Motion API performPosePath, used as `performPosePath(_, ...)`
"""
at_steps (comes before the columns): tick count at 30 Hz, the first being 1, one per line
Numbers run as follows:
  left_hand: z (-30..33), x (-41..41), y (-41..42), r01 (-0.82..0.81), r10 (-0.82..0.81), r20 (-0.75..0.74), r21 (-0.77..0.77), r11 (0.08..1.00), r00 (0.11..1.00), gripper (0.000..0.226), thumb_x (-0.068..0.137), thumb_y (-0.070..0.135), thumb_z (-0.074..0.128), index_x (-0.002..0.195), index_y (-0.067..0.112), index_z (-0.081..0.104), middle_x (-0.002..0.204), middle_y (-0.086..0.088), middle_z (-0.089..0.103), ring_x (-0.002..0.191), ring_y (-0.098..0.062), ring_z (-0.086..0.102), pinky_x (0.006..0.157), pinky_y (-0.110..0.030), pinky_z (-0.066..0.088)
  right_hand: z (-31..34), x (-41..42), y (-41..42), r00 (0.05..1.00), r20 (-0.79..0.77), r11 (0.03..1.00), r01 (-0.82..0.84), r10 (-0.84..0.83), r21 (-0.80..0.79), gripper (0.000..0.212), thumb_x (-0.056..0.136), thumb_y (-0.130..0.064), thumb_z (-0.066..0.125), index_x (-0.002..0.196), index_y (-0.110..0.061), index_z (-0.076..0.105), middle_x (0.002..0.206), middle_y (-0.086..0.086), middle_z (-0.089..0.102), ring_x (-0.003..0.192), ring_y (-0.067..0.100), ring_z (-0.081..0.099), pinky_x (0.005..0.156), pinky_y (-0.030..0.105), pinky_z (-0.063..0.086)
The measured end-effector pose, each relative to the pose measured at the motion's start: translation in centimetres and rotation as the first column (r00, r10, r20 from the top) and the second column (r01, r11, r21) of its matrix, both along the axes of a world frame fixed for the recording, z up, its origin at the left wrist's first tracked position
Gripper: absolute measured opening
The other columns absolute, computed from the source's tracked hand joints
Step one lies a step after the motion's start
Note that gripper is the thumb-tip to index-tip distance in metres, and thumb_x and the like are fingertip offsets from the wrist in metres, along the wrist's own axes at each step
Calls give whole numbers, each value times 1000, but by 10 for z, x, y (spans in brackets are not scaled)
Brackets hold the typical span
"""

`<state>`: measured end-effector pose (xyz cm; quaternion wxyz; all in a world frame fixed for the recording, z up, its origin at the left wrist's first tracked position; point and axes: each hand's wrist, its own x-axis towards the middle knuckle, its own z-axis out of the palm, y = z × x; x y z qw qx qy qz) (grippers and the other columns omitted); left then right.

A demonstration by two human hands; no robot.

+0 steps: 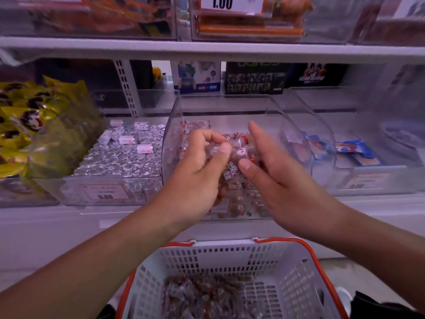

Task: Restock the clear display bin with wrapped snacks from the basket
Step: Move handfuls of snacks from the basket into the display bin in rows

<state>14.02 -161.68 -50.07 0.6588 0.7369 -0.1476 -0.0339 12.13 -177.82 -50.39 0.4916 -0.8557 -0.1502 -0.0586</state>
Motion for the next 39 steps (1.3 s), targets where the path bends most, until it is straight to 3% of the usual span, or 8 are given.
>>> performPosePath(4, 0, 5, 2, -172, 172, -10, -19, 985, 985, 5, 104, 42, 37, 106, 42, 43, 84, -4, 62, 57, -11, 53, 50, -24, 44, -2, -3, 7, 993, 117, 993, 1, 13, -122, 72, 100, -28, 49, 157, -22, 6, 122, -20, 55, 111, -7, 51, 98, 13, 39)
performPosePath(9, 2, 8, -1, -143, 135, -105, -72, 987, 985, 12, 104, 27, 44, 111, 28, 53, 84, -2, 62, 53, -5, 55, 44, -19, 41, 0, 8, 0, 989, 142, 998, 31, -37, 46, 67, 92, -14, 65, 149, -26, 34, 114, -8, 64, 107, 11, 65, 95, 42, 53)
performPosePath(13, 2, 5, -2, -89, 33, -229, -241, 966, 973, 16, 102, 30, 49, 98, 21, 63, 86, -3, 62, 65, -13, 52, 54, -26, 42, -4, 11, -2, 989, 146, 992, -3, -16, 124, 60, 92, -8, 64, 145, -24, 41, 116, -6, 68, 108, 9, 66, 97, 39, 53)
performPosePath(21, -9, 3, -11, -123, 79, -192, -227, 966, 978, 19, 106, 33, 39, 109, 18, 49, 115, -17, 68, 97, -26, 62, 82, -47, 52, -17, 3, 15, 986, 163, 997, -1, 13, -71, 74, 99, -18, 53, 158, -20, 8, 150, -12, 40, 135, 2, 42, 111, 18, 33)
performPosePath(28, -3, 11, 0, -68, 65, -62, -41, 997, 996, 15, 104, 26, 47, 111, 19, 57, 97, -1, 72, 79, -6, 68, 63, -22, 55, 7, 19, -1, 992, 120, 999, -31, 35, -34, 40, 80, -13, 78, 113, -26, 60, 96, -8, 71, 83, 11, 71, 76, 44, 59)
performPosePath(32, 6, 17, 5, -67, 56, 107, 107, 992, 993, 11, 98, 21, 58, 105, 25, 65, 91, 4, 74, 78, -2, 70, 66, -17, 57, 11, 27, -9, 986, 161, 989, -29, 53, -147, 33, 76, -16, 81, 102, -28, 65, 82, -13, 69, 70, 4, 68, 66, 34, 59)
performPosePath(35, 8, 19, 4, -84, 83, 29, 60, 995, 996, 12, 96, 30, 61, 100, 21, 69, 86, 2, 75, 77, -12, 73, 67, -24, 60, 12, 31, -10, 952, 288, 920, 19, 103, -391, 39, 78, -20, 79, 114, -26, 65, 86, -17, 63, 73, -3, 57, 70, 8, 44)
performPosePath(39, -4, 19, -7, -157, 161, -83, 56, 986, 983, 21, 101, 35, 49, 109, 20, 63, 99, -5, 73, 86, -16, 68, 74, -30, 56, 8, 33, -9, 947, 275, 843, 6, 169, -537, 50, 84, -18, 72, 131, -18, 56, 113, -2, 57, 96, 8, 52, 87, 19, 41)
